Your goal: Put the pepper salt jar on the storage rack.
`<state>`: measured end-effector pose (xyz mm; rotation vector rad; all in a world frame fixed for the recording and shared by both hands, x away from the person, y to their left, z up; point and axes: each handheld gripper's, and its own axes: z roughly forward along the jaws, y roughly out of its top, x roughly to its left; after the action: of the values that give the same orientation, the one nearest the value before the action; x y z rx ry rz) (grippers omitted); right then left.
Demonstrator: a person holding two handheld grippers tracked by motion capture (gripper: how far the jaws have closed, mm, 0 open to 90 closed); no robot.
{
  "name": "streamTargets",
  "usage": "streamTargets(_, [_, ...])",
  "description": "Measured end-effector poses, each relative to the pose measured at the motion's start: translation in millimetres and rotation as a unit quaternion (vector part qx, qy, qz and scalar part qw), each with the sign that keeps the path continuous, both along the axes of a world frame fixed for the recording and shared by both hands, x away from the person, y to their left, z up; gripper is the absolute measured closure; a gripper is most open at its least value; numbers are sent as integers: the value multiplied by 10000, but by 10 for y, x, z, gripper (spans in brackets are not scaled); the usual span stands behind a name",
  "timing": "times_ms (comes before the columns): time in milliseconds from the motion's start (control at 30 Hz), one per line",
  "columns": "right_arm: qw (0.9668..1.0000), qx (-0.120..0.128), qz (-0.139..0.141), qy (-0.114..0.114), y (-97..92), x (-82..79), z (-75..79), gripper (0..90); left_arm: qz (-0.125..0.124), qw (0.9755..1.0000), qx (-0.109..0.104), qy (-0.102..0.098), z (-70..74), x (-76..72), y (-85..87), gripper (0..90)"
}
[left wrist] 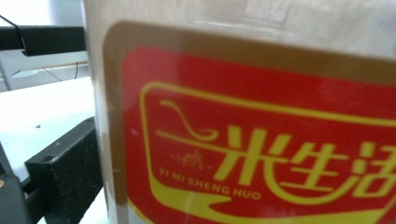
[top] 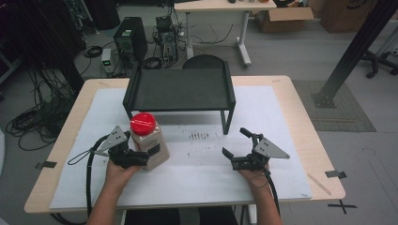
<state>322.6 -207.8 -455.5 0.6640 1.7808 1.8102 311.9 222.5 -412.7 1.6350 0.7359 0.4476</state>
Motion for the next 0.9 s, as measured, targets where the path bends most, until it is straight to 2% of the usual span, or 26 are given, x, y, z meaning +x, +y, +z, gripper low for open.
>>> streamTargets(267, [10000,-5,4,9,0,1,1,0,-11,9999,-161,18,-35,8,39,74])
streamTargets(533, [10000,-10,4,10,1,1,1,0,-96,9998,-159,-38,-59,4,22,147])
streamTargets(700, [10000,-10,6,16,1,1,1,0,-129,9997,-167,-158,-72,-4,10,180])
streamTargets(800, [10000,-11,5,11,1,1,1,0,-121,9993,-215,-298,-85,-19,12,201])
streamTargets(900, [10000,-11,5,16,2,1,1,0,-128,9991,-238,-330,-94,-24,17,208])
